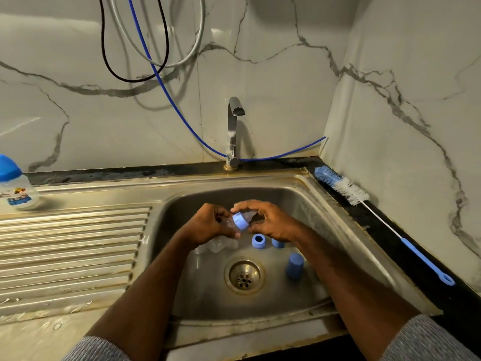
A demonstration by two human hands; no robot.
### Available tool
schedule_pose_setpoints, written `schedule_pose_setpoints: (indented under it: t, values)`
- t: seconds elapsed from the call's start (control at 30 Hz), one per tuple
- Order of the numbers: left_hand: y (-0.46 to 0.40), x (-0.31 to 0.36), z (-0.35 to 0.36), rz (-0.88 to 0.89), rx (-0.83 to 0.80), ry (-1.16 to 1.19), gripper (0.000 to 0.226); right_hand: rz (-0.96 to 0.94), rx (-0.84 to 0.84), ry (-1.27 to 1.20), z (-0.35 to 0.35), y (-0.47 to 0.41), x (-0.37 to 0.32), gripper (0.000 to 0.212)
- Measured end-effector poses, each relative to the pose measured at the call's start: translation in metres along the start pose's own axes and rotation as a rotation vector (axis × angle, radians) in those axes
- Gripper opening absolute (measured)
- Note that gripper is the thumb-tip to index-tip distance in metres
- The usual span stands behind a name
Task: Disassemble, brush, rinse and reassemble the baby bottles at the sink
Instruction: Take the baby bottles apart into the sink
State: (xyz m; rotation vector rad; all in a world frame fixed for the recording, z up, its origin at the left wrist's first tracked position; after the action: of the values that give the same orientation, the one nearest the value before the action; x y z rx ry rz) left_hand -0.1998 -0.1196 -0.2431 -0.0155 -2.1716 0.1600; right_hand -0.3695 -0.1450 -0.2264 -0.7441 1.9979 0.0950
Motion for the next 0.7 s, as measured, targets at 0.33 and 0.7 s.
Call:
schedule_pose_setpoints:
  t: [0.33, 0.7]
  values:
    - [-0.003, -0.008, 0.009, 0.013, -0.047, -0.136, 0.039, 0.046, -0.006, 0.050, 0.002, 0.000, 0.008, 0.041]
    - [-0.005, -0.016, 0.011, 0.018, -0.070, -0.157, 0.044, 0.053, 0.006, 0.126, 0.009, -0.002, 0.006, 0.041]
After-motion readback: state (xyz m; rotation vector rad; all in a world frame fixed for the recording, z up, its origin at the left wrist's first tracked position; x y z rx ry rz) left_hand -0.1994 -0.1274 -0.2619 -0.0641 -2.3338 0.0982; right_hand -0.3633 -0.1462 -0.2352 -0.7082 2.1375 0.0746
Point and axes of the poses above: each hand's wrist, its own y-axis away from the middle knuckle, its own z-axis out of the palm, x = y × z, the point moved 6 cm from there along -y, towards the middle knuckle, and after that the axes turned 11 degrees about x, right-handed, at the moved point
